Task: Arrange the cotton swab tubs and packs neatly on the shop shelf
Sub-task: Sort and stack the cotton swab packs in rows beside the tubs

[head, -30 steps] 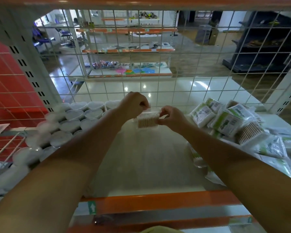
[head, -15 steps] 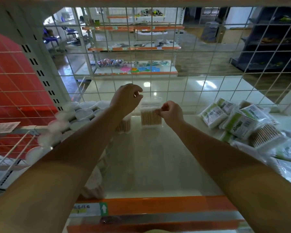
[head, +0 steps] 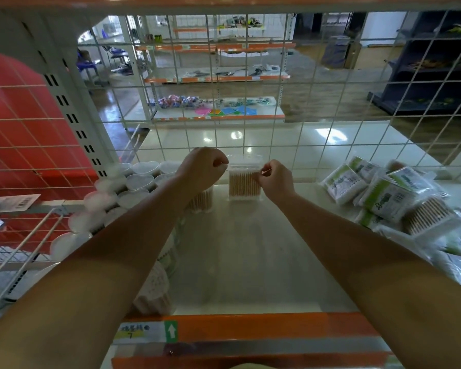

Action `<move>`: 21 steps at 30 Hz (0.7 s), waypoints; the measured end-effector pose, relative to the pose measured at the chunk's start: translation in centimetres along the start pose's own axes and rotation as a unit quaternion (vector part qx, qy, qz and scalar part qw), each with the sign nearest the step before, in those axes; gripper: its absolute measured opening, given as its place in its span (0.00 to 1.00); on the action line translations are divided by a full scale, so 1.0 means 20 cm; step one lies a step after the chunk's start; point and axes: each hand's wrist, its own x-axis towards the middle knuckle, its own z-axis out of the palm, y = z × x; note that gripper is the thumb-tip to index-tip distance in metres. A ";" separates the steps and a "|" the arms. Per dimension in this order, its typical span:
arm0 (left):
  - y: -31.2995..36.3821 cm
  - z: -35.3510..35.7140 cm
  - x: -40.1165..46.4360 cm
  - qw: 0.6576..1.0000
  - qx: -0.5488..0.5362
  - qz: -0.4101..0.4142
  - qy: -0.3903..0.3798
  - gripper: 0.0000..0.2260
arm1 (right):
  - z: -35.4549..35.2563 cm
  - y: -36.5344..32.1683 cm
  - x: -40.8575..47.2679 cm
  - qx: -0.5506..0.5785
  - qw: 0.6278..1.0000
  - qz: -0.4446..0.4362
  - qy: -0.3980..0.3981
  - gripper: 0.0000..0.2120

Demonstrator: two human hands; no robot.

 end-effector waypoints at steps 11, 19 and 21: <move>0.08 0.05 0.04 0.999 0.038 0.000 -0.012 0.09 | -0.12 -0.01 -0.07 -0.055 0.998 -0.038 -0.007 0.17; 0.30 0.20 0.13 0.994 0.101 0.036 -0.033 0.10 | -0.36 0.09 -0.08 -0.180 0.977 -0.117 0.000 0.11; 0.36 0.24 0.14 0.993 0.106 0.047 -0.034 0.10 | -0.43 0.13 -0.08 -0.194 0.973 -0.122 0.004 0.12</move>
